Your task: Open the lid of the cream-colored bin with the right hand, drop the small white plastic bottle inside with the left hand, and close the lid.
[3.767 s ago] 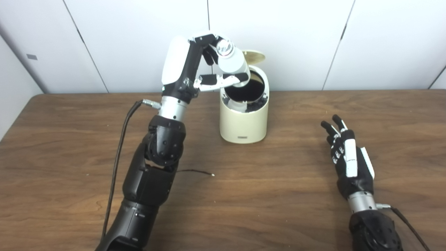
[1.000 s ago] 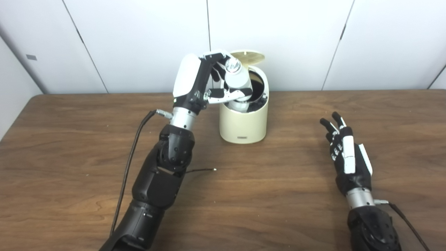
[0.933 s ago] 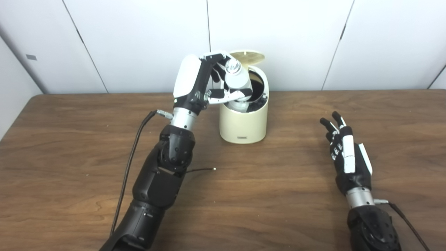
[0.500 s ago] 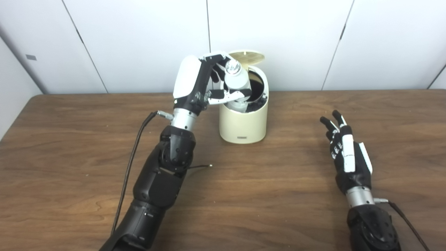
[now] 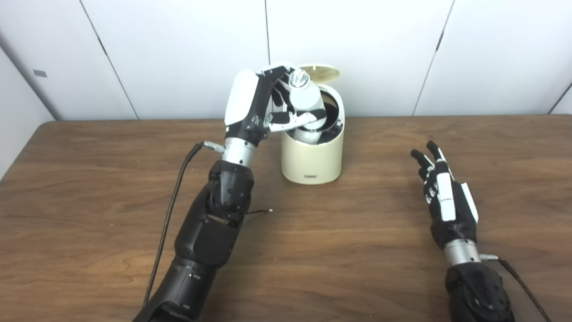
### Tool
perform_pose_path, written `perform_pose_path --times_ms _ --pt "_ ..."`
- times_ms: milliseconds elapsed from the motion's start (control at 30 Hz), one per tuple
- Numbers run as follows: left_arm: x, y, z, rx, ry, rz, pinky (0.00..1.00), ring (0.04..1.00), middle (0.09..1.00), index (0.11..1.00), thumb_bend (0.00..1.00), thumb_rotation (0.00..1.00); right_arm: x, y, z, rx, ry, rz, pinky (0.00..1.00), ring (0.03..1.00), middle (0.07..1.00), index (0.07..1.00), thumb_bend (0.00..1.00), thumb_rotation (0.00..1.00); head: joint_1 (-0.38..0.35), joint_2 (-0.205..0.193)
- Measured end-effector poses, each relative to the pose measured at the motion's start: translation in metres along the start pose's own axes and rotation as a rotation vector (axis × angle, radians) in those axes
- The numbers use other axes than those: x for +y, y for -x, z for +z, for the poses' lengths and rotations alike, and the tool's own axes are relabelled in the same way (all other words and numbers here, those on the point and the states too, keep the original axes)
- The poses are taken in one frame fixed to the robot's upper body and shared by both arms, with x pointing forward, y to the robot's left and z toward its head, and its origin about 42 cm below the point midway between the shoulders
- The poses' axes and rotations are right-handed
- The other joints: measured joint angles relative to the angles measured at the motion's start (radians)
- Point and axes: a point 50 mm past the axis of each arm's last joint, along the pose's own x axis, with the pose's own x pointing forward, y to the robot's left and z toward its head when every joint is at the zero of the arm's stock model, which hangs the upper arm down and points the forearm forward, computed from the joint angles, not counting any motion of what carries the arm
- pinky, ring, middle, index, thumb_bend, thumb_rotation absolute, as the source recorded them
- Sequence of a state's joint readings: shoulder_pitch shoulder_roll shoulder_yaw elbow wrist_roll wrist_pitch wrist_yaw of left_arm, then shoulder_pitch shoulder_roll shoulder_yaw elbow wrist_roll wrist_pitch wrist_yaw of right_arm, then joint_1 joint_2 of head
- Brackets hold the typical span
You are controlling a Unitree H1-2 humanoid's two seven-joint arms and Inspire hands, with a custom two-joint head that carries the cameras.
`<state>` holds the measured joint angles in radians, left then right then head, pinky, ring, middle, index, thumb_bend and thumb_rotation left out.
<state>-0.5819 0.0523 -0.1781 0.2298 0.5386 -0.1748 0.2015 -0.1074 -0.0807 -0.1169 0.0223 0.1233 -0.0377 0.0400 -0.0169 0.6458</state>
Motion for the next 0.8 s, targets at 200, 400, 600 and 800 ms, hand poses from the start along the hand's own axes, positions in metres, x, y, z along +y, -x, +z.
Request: perform_pose_path --times_ms 200,400,600,800 --pt "0.0035 0.0007 -0.002 -0.009 -0.03 -0.022 0.29 0.376 0.481 0.504 0.81 0.11 -0.0001 0.0 0.0 0.0 0.001 0.0 1.0 0.968 0.874 0.96 0.62 0.93 -0.002 0.002" --pt "0.004 0.0007 0.001 -0.028 -0.043 -0.042 0.31 0.368 0.457 0.519 1.0 0.15 -0.0016 -0.0002 -0.0001 -0.001 -0.007 -0.004 1.0 0.965 0.871 0.967 0.62 0.91 -0.002 0.003" --pt "0.0035 0.0007 0.0015 -0.032 -0.056 -0.047 0.27 0.34 0.458 0.514 1.0 0.13 -0.0024 -0.0025 0.0 -0.004 -0.006 -0.003 1.0 0.967 0.866 0.961 0.63 0.91 0.0 0.005" --pt "0.0029 0.0013 0.0012 -0.054 -0.051 -0.038 0.27 0.345 0.474 0.506 1.0 0.11 -0.0026 -0.0034 0.0001 -0.005 -0.01 -0.002 1.0 0.959 0.857 0.954 0.64 0.92 0.002 0.003"
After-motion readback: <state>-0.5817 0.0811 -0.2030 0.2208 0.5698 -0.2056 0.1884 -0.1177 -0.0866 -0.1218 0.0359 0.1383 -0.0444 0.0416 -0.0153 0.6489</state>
